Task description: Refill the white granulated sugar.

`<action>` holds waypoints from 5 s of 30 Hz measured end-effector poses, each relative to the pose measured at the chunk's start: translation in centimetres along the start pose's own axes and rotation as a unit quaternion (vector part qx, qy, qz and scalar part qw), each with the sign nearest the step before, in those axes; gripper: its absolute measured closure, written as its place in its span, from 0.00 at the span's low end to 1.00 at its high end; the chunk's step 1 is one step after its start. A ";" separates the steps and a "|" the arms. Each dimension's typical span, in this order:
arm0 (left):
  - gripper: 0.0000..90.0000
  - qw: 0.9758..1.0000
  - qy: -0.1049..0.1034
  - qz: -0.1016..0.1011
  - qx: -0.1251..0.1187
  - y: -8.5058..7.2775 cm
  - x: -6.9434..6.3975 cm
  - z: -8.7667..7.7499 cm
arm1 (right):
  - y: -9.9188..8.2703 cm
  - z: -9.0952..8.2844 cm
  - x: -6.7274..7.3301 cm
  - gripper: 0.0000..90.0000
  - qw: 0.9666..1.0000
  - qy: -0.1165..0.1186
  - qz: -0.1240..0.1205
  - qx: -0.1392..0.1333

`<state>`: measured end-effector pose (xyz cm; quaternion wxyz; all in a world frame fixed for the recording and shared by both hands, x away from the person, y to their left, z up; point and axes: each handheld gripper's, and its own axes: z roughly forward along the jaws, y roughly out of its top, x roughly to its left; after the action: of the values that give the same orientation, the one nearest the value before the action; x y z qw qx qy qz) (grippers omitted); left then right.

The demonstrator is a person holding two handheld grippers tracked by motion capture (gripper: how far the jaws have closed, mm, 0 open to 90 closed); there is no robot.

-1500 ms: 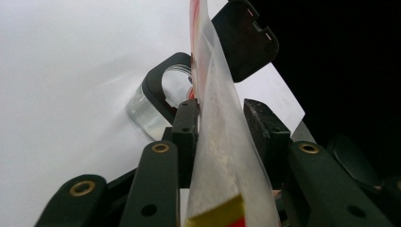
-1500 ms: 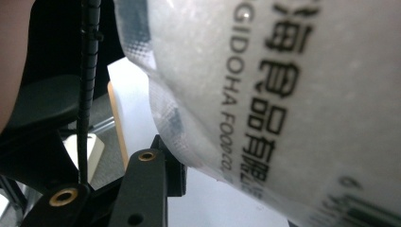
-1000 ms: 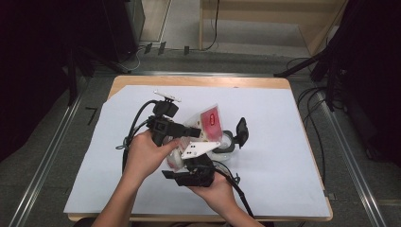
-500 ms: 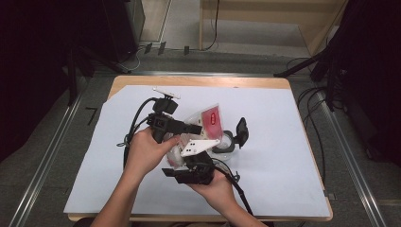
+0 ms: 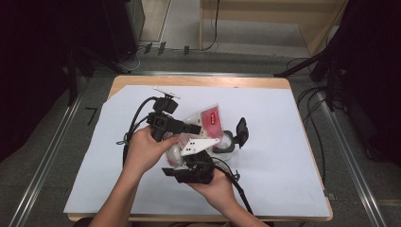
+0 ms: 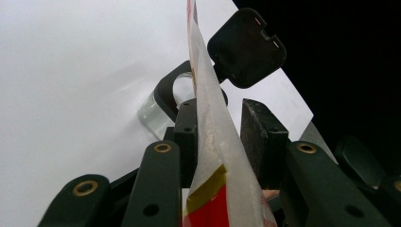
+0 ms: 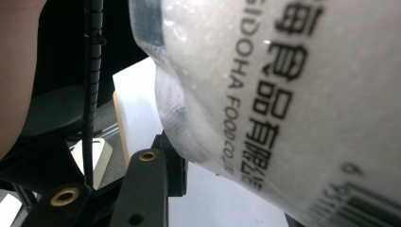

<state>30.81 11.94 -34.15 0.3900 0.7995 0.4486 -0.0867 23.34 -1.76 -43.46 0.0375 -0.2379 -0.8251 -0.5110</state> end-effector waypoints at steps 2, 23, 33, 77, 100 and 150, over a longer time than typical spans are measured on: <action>0.77 1.000 -0.002 -0.002 -0.001 0.0 0.1 0.0 | 0.0 0.0 0.0 0.71 1.000 0.000 -0.002 -0.001; 0.77 1.000 0.005 0.001 -0.006 0.0 0.0 -0.2 | 0.2 0.2 0.0 0.71 1.000 0.001 -0.008 0.002; 0.77 1.000 0.006 0.003 -0.007 -0.1 -0.2 -0.2 | 0.1 0.2 0.0 0.71 1.000 0.002 -0.010 0.003; 0.77 1.000 0.011 0.004 -0.008 -0.1 -0.4 -0.3 | 0.2 0.2 0.2 0.71 1.000 0.003 -0.005 0.002; 0.77 1.000 0.014 0.009 -0.011 -0.2 -0.6 -0.3 | 0.1 0.2 0.2 0.71 1.000 0.002 -0.007 -0.001; 0.77 1.000 0.017 0.012 -0.010 -0.2 -0.7 -0.3 | 0.1 0.2 0.3 0.71 1.000 0.003 -0.008 -0.001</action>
<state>30.19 11.79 -33.74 0.3912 0.8022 0.4464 -0.0640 23.17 -1.43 -43.42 0.0350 -0.2297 -0.8263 -0.5130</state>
